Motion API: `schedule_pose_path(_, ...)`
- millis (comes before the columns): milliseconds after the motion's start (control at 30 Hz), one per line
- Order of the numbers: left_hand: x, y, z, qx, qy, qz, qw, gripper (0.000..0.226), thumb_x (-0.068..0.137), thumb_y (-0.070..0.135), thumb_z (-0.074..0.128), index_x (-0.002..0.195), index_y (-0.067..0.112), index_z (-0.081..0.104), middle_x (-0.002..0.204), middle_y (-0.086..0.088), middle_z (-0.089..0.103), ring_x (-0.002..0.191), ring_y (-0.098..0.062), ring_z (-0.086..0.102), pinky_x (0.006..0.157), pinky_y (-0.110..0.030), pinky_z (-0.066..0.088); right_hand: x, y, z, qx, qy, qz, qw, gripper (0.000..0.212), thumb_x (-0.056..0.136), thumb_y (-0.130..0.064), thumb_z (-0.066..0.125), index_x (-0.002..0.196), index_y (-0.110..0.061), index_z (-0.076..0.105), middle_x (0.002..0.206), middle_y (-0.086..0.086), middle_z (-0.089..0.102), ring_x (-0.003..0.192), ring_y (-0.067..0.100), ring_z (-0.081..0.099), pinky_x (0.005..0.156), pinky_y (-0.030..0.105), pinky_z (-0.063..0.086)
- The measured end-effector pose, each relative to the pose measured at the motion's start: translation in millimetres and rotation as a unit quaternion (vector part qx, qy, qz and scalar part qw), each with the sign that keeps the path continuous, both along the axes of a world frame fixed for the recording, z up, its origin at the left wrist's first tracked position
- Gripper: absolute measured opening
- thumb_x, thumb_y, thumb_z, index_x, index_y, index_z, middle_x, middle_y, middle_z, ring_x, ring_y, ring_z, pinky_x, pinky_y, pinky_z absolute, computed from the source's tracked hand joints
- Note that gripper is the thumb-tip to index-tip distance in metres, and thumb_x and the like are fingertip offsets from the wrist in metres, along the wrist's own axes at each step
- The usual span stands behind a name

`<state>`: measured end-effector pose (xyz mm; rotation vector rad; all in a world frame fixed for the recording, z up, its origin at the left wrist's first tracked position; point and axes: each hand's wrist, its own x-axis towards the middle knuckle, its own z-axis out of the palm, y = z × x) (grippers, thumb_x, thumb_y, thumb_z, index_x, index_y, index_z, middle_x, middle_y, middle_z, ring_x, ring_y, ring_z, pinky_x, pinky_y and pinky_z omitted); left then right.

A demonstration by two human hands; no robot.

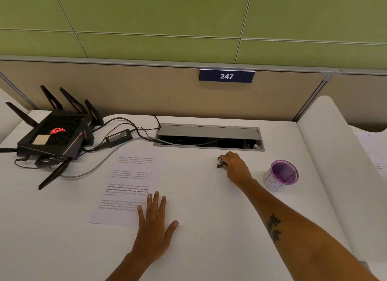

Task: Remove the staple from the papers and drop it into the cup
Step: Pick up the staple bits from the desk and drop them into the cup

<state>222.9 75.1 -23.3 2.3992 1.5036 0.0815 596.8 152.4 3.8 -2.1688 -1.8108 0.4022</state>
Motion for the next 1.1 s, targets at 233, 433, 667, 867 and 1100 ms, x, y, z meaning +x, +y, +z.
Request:
schedule_pose_path(233,10.2,-4.9,0.9,-0.012,0.011,-0.005,1.000,0.087,0.099,0.075,0.010,0.166,0.020,0.002,0.176,-0.006,-0.010,0.162,-0.027,-0.012,0.128,-0.066,0.004,4.4,-2.2,-7.3,0.006,0.008,0.011,1.000,0.047,0.092,-0.001,0.070,0.138,-0.007,0.062,0.125,0.012,0.065,0.115,0.031,0.059,0.096,0.036,0.053)
schedule_pose_path(433,21.2,-9.1,7.8,-0.022,0.000,-0.015,1.000,0.089,0.098,0.076,0.008,0.166,0.019,0.004,0.175,-0.004,-0.012,0.162,-0.025,-0.015,0.129,-0.060,-0.004,-6.9,-36.8,-3.1,0.042,0.073,-0.055,0.995,0.064,0.095,-0.022,0.072,0.152,-0.009,0.046,0.153,0.011,0.049,0.143,0.030,0.044,0.121,0.043,0.038)
schedule_pose_path(667,48.7,-20.8,18.4,-0.027,-0.006,-0.057,0.998,0.090,0.096,0.077,0.004,0.166,0.020,-0.001,0.174,-0.002,-0.020,0.160,-0.023,-0.023,0.129,-0.055,-0.010,-17.2,-131.5,-4.9,0.084,0.031,-0.054,0.994,0.065,0.104,-0.042,0.052,0.160,-0.014,0.032,0.170,0.003,0.026,0.158,0.020,0.019,0.129,0.042,0.022)
schedule_pose_path(867,91.8,-39.2,22.5,-0.044,-0.008,-0.126,0.991,0.091,0.098,0.075,0.005,0.167,0.016,0.001,0.174,-0.005,-0.018,0.159,-0.023,-0.024,0.127,-0.053,-0.012,-4.5,-214.8,-0.5,0.059,-0.013,-0.108,0.992,0.069,0.106,-0.051,0.039,0.163,-0.016,0.021,0.173,-0.001,0.016,0.160,0.017,0.012,0.130,0.042,0.016)
schedule_pose_path(1100,132.3,-63.0,15.7,-0.072,0.046,-0.164,0.983,0.101,0.088,0.081,-0.008,0.166,0.017,-0.009,0.171,-0.004,-0.028,0.158,-0.025,-0.027,0.126,-0.059,-0.010,-1.9,-276.8,-8.1,0.006,-0.065,-0.239,0.969,0.082,0.101,-0.058,0.038,0.161,-0.006,0.020,0.172,0.010,0.015,0.159,0.028,0.013,0.129,0.053,0.017)
